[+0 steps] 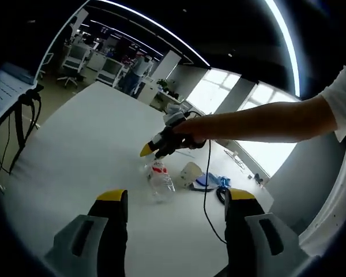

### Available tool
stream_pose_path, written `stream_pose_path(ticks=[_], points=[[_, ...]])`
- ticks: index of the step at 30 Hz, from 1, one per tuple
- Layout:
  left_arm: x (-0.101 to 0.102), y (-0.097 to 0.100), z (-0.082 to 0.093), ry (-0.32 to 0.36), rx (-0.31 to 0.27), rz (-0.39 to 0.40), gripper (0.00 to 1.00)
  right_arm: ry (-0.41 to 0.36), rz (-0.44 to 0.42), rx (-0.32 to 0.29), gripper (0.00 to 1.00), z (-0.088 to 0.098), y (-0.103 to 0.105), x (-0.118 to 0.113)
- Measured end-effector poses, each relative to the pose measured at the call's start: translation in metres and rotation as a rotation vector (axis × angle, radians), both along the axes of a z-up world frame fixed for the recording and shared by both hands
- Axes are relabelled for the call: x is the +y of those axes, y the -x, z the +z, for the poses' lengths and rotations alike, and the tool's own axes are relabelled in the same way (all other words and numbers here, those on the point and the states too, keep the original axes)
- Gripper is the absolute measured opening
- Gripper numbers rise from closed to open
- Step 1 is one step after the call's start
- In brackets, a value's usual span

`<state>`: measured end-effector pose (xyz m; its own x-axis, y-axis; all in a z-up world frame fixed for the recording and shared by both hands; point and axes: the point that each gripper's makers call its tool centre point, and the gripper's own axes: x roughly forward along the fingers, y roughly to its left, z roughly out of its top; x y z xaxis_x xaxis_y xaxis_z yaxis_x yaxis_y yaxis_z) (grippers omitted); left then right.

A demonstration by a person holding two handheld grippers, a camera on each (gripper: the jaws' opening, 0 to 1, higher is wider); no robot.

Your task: Arrange the tabletop items into an orderly group along one side of the table until the central work area is clear of visible clutter.

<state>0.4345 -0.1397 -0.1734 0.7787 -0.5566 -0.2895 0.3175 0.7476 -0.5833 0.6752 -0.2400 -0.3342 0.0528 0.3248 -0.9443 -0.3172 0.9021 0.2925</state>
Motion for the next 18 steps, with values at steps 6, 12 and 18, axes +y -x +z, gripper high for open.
stream_pose_path(ticks=[6,12,18], points=[[-0.001,0.002,-0.003,0.007,0.004,0.005,0.69,0.011,-0.022,0.001,0.32,-0.005,-0.011,-0.004],[-0.003,0.001,-0.009,0.009,0.009,0.004,0.69,0.049,-0.018,-0.02,0.25,-0.009,-0.015,-0.008],[-0.002,-0.001,-0.012,0.005,0.008,0.001,0.68,0.042,-0.051,-0.032,0.22,-0.007,-0.012,-0.007]])
